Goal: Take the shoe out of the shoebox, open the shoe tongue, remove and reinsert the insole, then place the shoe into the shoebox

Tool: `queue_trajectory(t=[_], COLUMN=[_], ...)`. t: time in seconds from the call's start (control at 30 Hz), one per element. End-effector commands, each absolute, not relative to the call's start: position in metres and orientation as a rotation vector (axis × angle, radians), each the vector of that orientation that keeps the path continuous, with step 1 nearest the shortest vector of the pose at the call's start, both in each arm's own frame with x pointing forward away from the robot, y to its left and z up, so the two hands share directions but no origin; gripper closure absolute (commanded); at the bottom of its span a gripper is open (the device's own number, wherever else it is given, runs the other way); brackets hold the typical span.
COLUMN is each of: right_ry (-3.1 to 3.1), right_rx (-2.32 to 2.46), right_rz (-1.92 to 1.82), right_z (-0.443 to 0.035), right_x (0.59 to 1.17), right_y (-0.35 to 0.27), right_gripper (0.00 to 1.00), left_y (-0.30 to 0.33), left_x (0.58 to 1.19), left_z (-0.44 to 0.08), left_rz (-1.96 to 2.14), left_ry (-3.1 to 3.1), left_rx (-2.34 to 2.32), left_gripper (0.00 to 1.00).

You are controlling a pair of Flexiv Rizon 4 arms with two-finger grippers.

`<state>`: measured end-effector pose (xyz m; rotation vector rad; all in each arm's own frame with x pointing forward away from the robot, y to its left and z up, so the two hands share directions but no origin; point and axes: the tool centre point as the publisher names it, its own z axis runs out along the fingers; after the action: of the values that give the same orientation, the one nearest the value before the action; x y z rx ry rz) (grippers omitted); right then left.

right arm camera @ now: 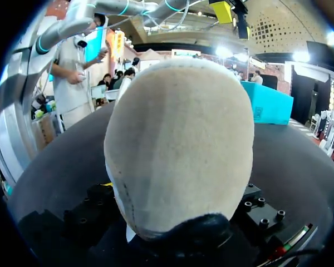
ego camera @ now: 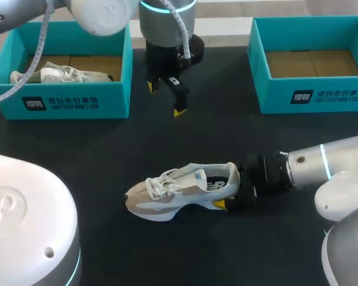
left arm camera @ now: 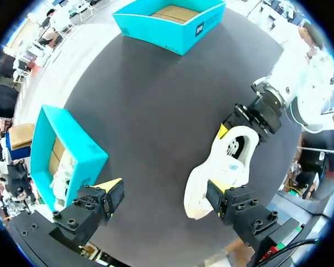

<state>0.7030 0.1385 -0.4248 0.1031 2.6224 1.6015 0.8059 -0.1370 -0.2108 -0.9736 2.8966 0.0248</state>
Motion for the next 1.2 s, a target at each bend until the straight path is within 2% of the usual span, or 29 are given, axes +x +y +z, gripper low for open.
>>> queue_trajectory(t=[0.03,0.63,0.73,1.07,1.2], right_ry=[2.623,2.623,2.623,2.623,2.623], right_rx=[0.106,0.106,0.106,0.106,0.106], right_rz=[1.596,1.596,1.596,1.596,1.596], right_z=[-0.429,-0.429,-0.429,-0.429,-0.429], right_x=[0.705,0.705,0.705,0.705,0.705], right_y=[0.142,0.142,0.142,0.142,0.142], right_gripper=[1.00,1.00,1.00,1.00,1.00], left_y=[-0.137,-0.137,-0.136,-0.129,-0.129], left_x=[0.806,0.806,0.795,0.755,0.749], left_z=[-0.211,-0.211,-0.212,-0.222,-0.229], left_rz=[0.025,0.025,0.026,-0.169,-0.118], left_ry=[2.897,2.897,2.812,2.247,2.162], left_rx=[-0.974,-0.974,-1.107,-1.992,-2.150], left_gripper=[0.00,0.00,0.00,0.00,0.00])
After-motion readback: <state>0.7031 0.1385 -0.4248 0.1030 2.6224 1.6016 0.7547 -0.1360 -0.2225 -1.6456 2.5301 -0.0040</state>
